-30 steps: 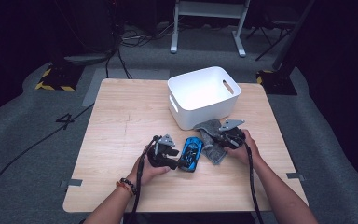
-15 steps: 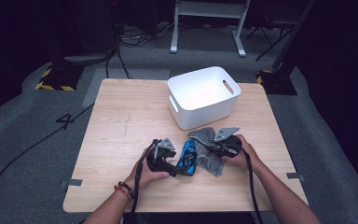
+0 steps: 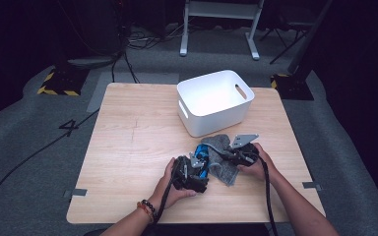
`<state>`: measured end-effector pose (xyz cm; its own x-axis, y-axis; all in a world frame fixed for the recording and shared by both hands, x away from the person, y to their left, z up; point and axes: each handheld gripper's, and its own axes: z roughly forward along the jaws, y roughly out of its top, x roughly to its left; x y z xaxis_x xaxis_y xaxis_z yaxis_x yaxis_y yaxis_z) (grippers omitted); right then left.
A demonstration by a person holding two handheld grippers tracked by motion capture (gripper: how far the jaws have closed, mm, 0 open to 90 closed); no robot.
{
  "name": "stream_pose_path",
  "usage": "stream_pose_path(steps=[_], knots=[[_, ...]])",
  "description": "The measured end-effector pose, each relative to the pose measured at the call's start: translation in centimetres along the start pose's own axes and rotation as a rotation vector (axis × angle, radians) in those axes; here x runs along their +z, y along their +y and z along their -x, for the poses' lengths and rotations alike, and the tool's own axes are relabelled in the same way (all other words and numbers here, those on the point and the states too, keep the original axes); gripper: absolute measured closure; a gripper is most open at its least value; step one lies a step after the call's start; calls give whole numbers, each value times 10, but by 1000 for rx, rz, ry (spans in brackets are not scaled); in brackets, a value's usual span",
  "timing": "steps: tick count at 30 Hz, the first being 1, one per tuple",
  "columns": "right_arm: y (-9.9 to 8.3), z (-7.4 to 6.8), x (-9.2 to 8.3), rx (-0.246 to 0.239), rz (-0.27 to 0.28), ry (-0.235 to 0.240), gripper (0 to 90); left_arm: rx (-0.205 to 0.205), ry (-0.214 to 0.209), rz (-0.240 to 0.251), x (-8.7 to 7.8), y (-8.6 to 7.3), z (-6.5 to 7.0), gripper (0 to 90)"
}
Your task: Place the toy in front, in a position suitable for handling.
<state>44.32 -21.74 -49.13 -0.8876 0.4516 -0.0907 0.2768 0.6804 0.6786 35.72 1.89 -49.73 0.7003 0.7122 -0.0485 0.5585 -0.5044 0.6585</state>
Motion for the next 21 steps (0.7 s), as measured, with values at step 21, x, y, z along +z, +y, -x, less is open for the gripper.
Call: stream_pose_path(steps=[21], knots=[[-11, 17, -24, 56, -30, -69, 778, 125, -131, 43, -9, -11, -33, 212]])
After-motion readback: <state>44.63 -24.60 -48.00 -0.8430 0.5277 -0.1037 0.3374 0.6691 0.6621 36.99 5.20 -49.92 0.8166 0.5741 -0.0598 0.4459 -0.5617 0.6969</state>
